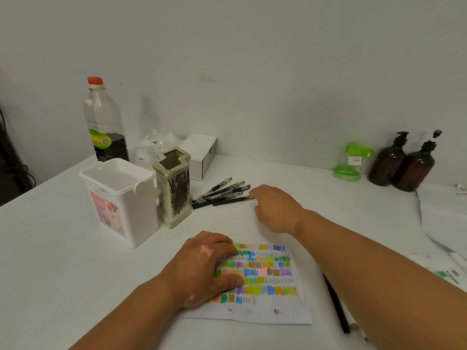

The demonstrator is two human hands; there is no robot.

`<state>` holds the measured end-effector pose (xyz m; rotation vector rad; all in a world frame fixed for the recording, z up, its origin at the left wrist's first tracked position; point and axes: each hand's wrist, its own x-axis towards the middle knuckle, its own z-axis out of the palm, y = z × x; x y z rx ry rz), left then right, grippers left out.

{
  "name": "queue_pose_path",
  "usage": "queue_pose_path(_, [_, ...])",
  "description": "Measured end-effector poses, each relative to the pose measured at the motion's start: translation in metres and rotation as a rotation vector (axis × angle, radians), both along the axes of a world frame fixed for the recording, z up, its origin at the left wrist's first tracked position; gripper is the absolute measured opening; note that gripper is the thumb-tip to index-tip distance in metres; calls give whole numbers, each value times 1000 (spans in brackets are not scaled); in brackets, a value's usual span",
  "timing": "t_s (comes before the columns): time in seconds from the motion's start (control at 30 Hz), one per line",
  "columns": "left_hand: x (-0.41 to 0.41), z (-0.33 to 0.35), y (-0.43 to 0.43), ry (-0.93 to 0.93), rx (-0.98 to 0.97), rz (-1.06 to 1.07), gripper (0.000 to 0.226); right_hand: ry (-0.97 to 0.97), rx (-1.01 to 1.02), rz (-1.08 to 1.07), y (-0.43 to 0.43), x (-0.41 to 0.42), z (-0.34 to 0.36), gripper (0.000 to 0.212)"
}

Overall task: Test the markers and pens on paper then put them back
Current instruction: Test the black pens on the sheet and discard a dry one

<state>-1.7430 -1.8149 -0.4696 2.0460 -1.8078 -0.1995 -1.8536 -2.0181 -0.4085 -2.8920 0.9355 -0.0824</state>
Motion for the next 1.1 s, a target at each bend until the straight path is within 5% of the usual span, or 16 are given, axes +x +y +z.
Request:
queue_pose_path(0.2, [7,1,-2,32,11,-21,69,46,35,-44,-14,22,-22,44])
queue_pose_path(0.37, [8,2,-4,35,32,-17,65,122,-127,-30,-13,14,-29,56])
queue_pose_path(0.57, [6,2,-4,46,34,-12,65,88,-212,-11,-8,7,-19,39])
queue_pose_path(0.67, [6,1,-5,49,37,-13,65,25,-154,26,-4,10,-18,47])
queue_pose_path(0.93, [8,0,-5,57,46,-11,70,203,-302,47,4,11,-15,31])
queue_pose_path(1.1, [5,5,-4,56,66,-14,68,-121,25,-33,15,-14,2,42])
